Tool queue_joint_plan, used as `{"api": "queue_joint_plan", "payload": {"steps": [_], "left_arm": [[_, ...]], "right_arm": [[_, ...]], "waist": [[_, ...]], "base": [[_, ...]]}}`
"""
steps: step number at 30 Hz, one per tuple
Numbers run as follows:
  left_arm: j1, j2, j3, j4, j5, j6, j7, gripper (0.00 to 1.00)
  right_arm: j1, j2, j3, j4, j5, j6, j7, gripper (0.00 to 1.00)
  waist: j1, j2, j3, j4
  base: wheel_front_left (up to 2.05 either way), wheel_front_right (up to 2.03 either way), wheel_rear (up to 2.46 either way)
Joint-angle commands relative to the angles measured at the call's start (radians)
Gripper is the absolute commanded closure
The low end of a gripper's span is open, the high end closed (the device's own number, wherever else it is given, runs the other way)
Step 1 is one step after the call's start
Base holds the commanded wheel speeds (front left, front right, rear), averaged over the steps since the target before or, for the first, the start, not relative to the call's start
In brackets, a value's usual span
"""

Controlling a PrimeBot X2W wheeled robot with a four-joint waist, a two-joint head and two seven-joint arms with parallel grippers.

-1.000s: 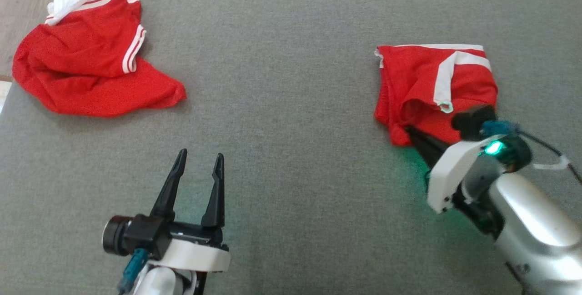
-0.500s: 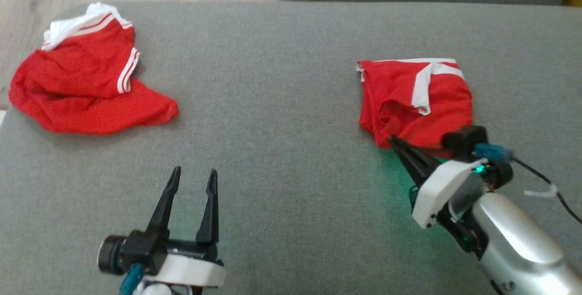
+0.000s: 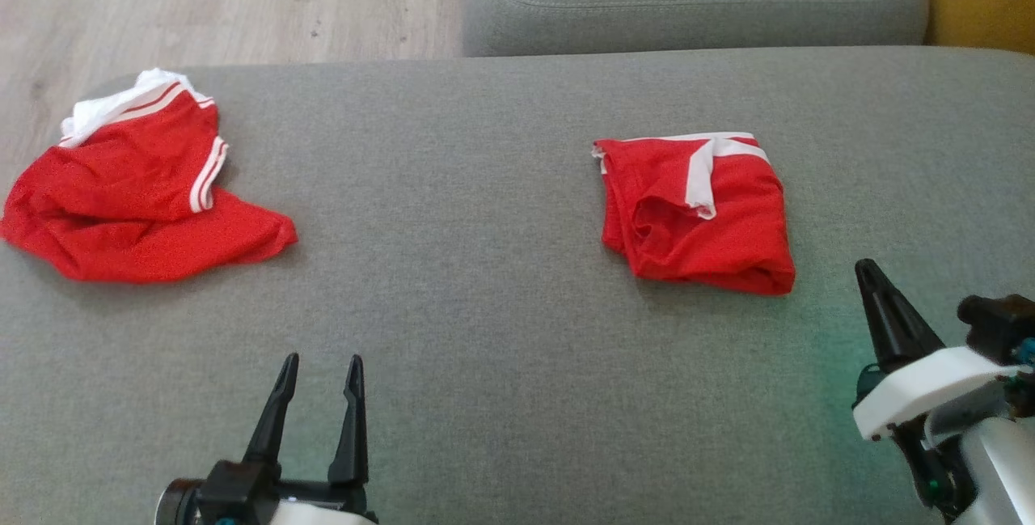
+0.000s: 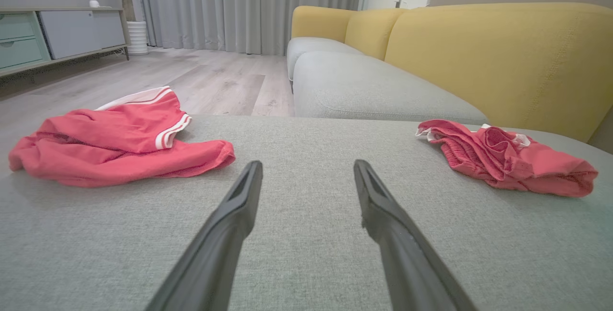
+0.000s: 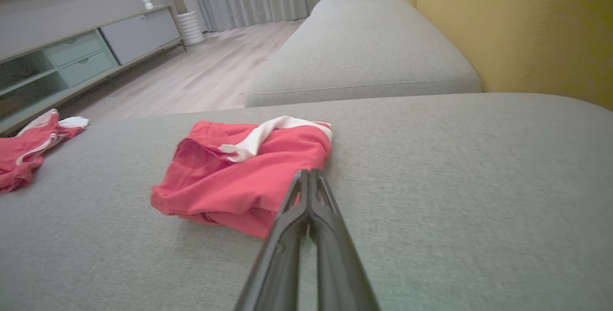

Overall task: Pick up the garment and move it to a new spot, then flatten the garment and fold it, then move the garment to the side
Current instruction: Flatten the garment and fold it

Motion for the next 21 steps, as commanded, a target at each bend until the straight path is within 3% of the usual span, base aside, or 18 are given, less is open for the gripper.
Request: {"api": "queue_joint_plan", "payload": {"steps": [1,10,21], "left_arm": [[-0.020,-0.001,0.035,-0.034,0.008,-0.001,-0.005,0.00],[-0.062,-0.001,0.023,-0.038,0.014,-0.015,-0.005,0.00],[-0.133,-0.001,-0.034,-0.030,-0.010,-0.010,-0.005,0.00]], "right_arm": [[-0.009,0.001,-0.013,-0.036,-0.020,0.007,-0.015,1.00],[-0.120,0.034,-0.033,-0.065,-0.081,0.007,0.067,1.00],[-0.331,0.017,0.084,0.174,-0.097,0.007,0.176,1.00]], "waist": [[0.0002,-0.0001,0.002,-0.004],[0.0002,-0.0001,0.065,0.009],[0.0002,-0.0001,0.173,0.084]], "base": [[0.00,0.00,0.00],[0.00,0.00,0.00],[0.00,0.00,0.00]]}}
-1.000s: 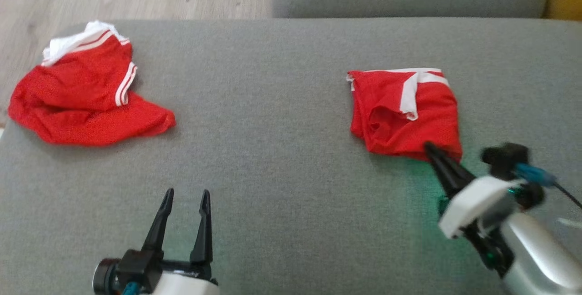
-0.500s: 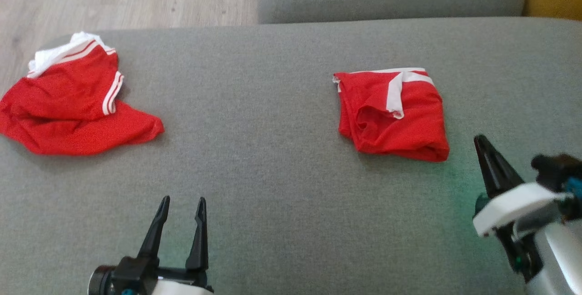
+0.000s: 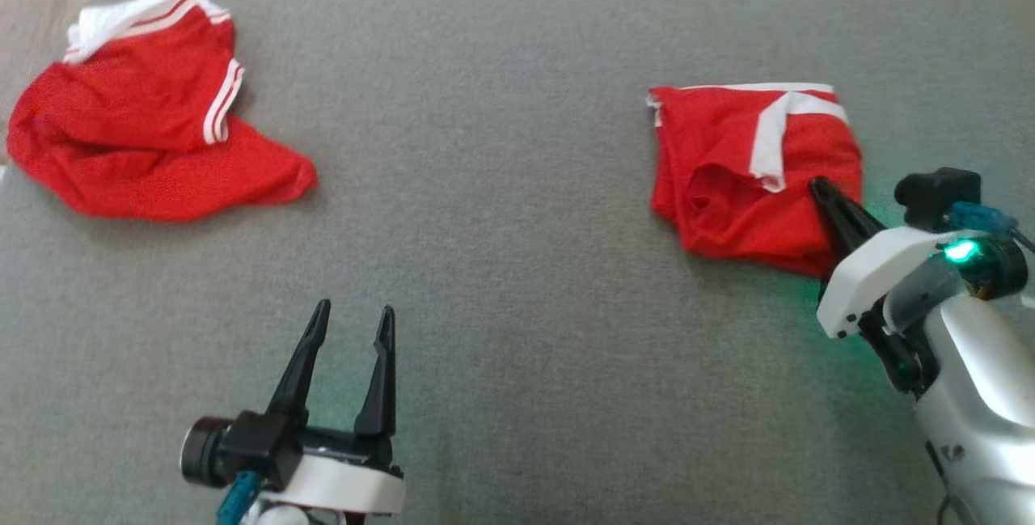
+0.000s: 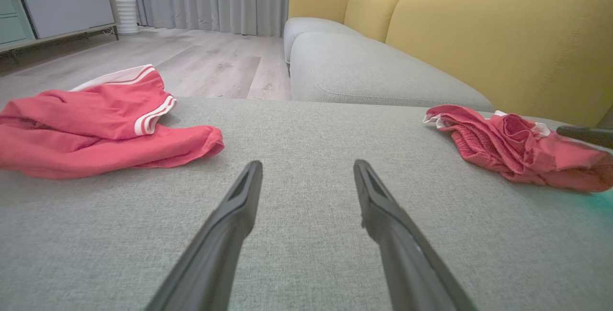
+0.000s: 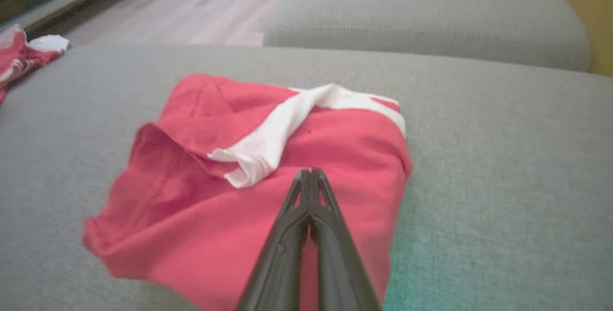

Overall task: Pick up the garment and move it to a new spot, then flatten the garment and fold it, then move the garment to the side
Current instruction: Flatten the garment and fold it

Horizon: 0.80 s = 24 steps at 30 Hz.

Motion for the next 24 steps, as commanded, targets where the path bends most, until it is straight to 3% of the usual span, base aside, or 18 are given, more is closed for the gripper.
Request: {"api": "queue_joint_plan", "payload": {"steps": [1,15,24], "left_arm": [[-0.046,-0.001,0.025,-0.030,-0.006,0.007,-0.005,0.00],[-0.092,-0.001,-0.003,-0.022,-0.023,0.013,-0.005,0.00],[-0.108,-0.001,-0.042,-0.018,-0.052,0.022,-0.005,0.00]], "right_arm": [[-0.041,-0.017,0.023,0.000,-0.002,0.007,0.003,1.00],[-0.190,-0.041,0.193,0.095,0.050,0.007,0.047,1.00],[-0.272,-0.053,0.231,0.137,0.073,0.007,0.077,1.00]], "waist": [[-0.0002,0.0000,0.029,0.025],[-0.0002,0.0000,0.073,0.059],[-0.0002,0.0000,0.091,0.108]], "base": [[0.00,0.00,0.00],[0.00,0.00,0.00],[0.00,0.00,0.00]]}}
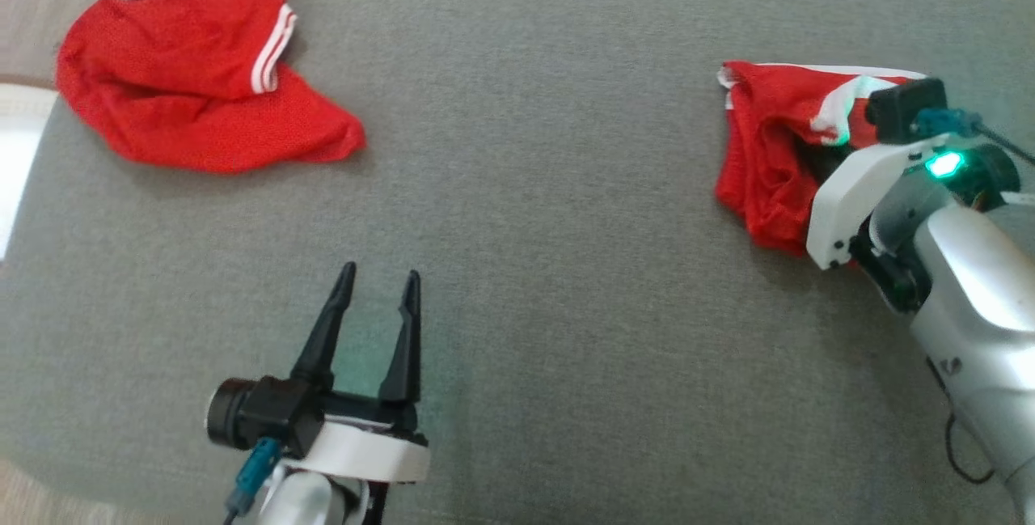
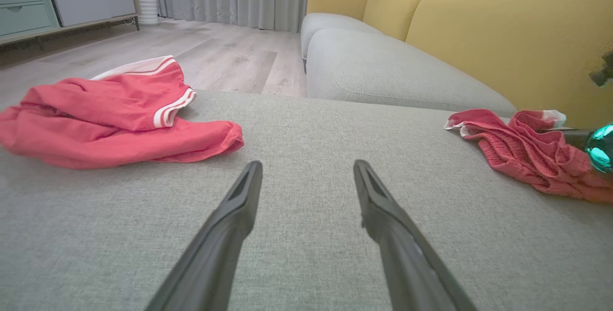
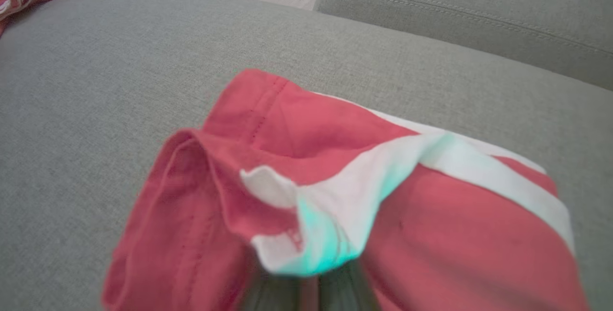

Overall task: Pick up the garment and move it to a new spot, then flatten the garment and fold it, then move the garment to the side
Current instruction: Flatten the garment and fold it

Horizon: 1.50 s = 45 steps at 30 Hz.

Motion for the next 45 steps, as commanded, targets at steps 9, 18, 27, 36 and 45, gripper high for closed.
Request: {"api": "queue_joint_plan", "payload": {"steps": [9,18,27,36,45], "left_arm": [[-0.035,0.001,-0.009,-0.019,-0.034,0.022,-0.005,0.00],[-0.002,0.001,0.023,-0.012,-0.022,0.034,-0.005,0.00],[0.081,0.004,0.108,0.004,0.043,0.008,-0.005,0.00],[0.138,0.020,0.173,0.029,0.071,-0.021,-0.005,0.00],[0.162,0.024,0.216,0.045,0.081,-0.040,-0.005,0.00]], "right_arm": [[-0.116,-0.001,0.006,0.047,-0.012,0.007,-0.017,1.00],[-0.084,0.056,0.004,0.051,-0.011,0.007,-0.162,0.99],[0.118,0.050,-0.125,0.016,-0.051,0.007,-0.355,0.00],[0.354,0.042,-0.341,-0.134,-0.100,0.007,-0.405,0.00],[0.572,0.097,-0.465,-0.282,-0.191,0.007,-0.412,0.00]], "waist": [[0.0000,0.0000,0.020,0.078],[0.0000,0.0000,-0.051,0.041],[0.0000,0.0000,-0.195,-0.083],[0.0000,0.0000,-0.263,-0.156],[0.0000,0.0000,-0.287,-0.185]], "base": [[0.00,0.00,0.00],[0.00,0.00,0.00],[0.00,0.00,0.00],[0.00,0.00,0.00],[0.00,0.00,0.00]]}}
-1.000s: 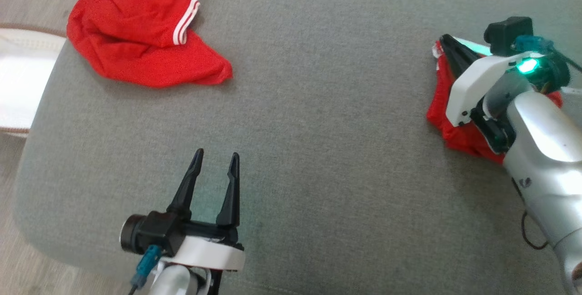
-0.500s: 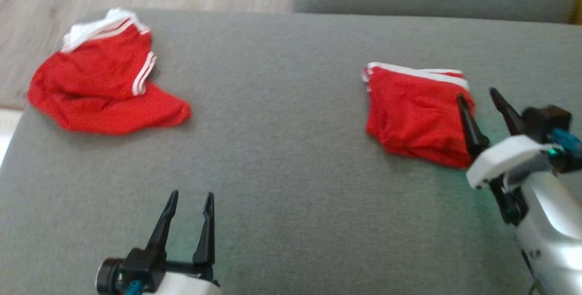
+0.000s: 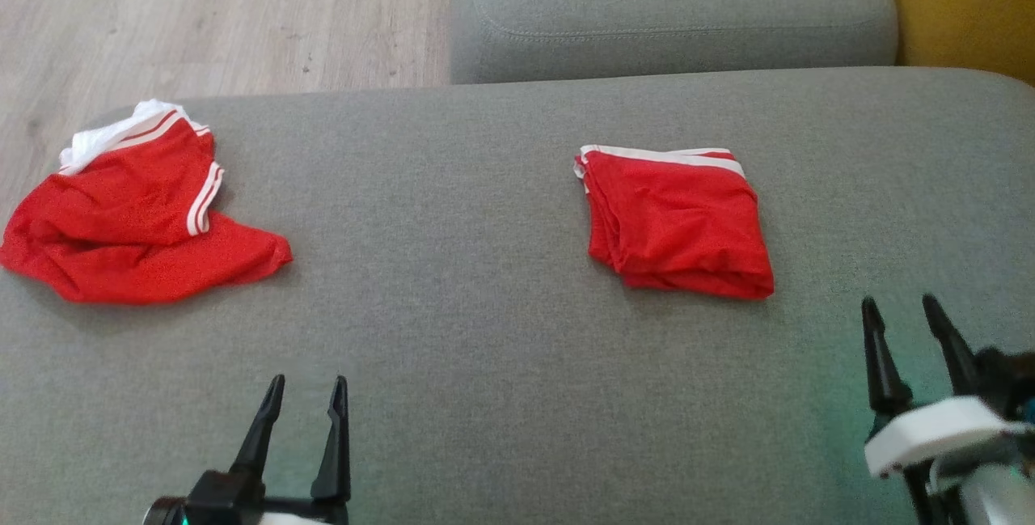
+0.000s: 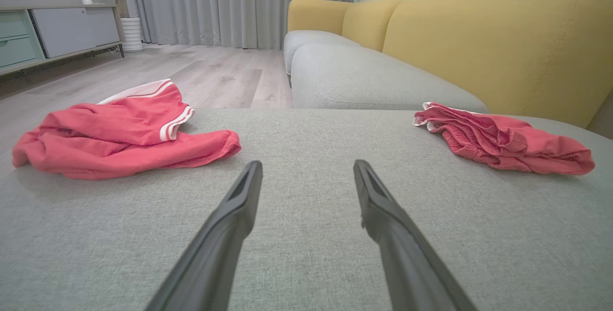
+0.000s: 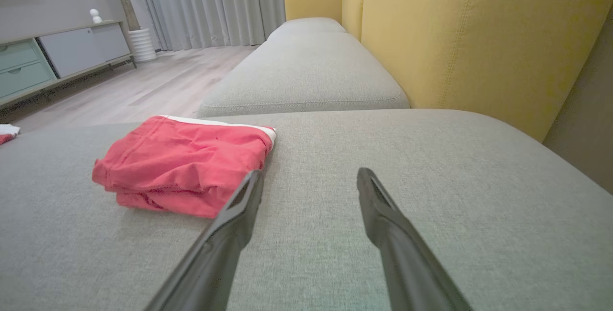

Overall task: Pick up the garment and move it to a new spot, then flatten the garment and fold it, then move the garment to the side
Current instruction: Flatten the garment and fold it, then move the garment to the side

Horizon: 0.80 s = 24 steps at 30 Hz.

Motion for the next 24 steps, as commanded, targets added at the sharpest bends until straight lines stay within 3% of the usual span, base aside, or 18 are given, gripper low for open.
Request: {"api": "queue_joint_plan", "payload": {"steps": [1,14,19,24], "left_arm": [[-0.018,0.013,0.044,-0.022,0.008,-0.004,-0.005,0.00],[-0.012,0.004,0.064,0.011,0.009,-0.024,-0.005,0.00],[-0.017,-0.001,0.062,0.009,0.008,-0.028,-0.005,0.00],[-0.044,-0.006,0.040,0.003,0.006,-0.032,-0.005,0.00]], "right_arm": [[-0.011,-0.008,0.006,-0.044,-0.020,0.007,-0.013,0.00],[0.124,0.105,-0.047,-0.111,-0.082,0.007,-0.014,0.00],[0.040,0.114,-0.034,-0.108,0.097,0.007,0.040,0.00],[-0.121,0.086,-0.053,-0.109,0.269,0.007,0.235,0.00]], "waist": [[0.0002,-0.0001,-0.003,-0.001],[0.0002,-0.0001,-0.012,0.004],[0.0002,-0.0001,0.004,0.007],[0.0002,-0.0001,0.065,0.022]], "base": [[0.00,0.00,0.00],[0.00,0.00,0.00],[0.00,0.00,0.00],[0.00,0.00,0.00]]}}
